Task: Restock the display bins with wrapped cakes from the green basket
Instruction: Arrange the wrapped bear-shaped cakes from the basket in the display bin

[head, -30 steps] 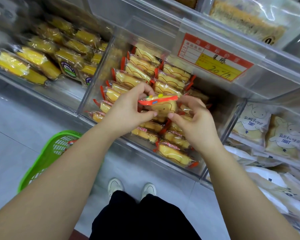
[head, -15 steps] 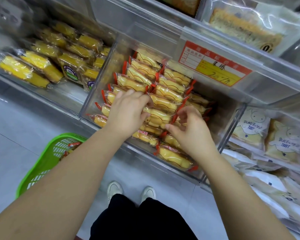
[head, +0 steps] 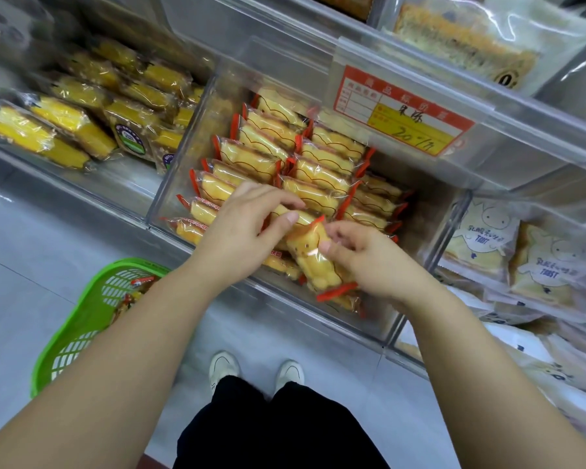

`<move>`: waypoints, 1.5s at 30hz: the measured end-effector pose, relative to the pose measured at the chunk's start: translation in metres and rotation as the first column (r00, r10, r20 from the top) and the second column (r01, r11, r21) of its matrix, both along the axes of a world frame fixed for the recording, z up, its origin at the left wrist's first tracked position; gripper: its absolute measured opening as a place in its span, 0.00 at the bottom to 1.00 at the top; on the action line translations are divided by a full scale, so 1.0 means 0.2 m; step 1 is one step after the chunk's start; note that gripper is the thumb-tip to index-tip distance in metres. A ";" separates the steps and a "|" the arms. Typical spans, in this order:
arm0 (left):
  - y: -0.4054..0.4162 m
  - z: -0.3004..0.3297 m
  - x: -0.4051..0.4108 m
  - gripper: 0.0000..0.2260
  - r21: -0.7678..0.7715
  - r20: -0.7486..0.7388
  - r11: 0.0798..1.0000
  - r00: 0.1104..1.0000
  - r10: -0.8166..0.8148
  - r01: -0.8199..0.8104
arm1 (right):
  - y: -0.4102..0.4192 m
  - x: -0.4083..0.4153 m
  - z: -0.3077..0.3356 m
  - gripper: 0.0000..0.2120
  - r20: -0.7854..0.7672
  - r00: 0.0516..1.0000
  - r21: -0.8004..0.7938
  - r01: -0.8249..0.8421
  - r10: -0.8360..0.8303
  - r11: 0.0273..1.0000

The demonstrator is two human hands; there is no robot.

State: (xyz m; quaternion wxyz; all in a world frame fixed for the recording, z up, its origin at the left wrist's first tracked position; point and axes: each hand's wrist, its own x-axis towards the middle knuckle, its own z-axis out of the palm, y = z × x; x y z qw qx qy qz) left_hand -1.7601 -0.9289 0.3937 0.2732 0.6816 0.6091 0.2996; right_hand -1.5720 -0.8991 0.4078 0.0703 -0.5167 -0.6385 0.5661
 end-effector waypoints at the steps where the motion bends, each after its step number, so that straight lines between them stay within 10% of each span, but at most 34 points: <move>1: -0.01 0.00 0.00 0.11 -0.024 0.060 0.999 0.998 0.029 -0.027 | 0.00 -0.01 -0.01 0.08 -0.125 0.982 -0.127 0.122 -0.138 0.984; 8: 0.00 0.00 -0.02 0.23 -0.150 0.135 0.989 0.991 0.016 0.004 | -0.04 -0.05 -0.05 0.13 -0.338 0.832 -0.441 0.273 -0.441 0.855; 14: 0.00 -0.03 -0.04 0.15 0.043 -0.304 0.998 0.952 0.048 -0.037 | -0.06 -0.04 -0.07 0.30 -0.146 0.973 0.027 0.184 -0.178 0.983; 19: -0.01 -0.04 -0.04 0.16 0.053 -0.500 0.996 0.861 0.091 -0.074 | -0.09 -0.10 -0.13 0.27 0.108 0.941 0.526 0.220 -0.321 0.822; 24: 0.01 0.00 -0.03 0.15 0.037 -0.642 0.999 0.765 0.052 -0.037 | -0.10 -0.09 -0.19 0.39 0.134 0.949 0.166 0.262 -0.285 0.951; 35: 0.02 -0.01 -0.01 0.10 0.033 -0.744 0.999 0.667 0.036 -0.017 | -0.07 -0.14 -0.25 0.31 0.176 0.930 0.445 0.217 -0.323 0.869; 40: 0.04 -0.02 -0.06 0.15 -0.088 -0.623 0.996 0.782 -0.040 -0.019 | -0.05 -0.08 -0.20 0.35 0.138 0.926 0.260 0.309 -0.352 0.915; 45: -0.08 0.00 -0.12 0.11 -0.045 -0.117 0.987 0.982 0.147 -0.153 | -0.11 -0.06 -0.06 0.24 0.054 0.894 0.279 0.414 -0.445 0.866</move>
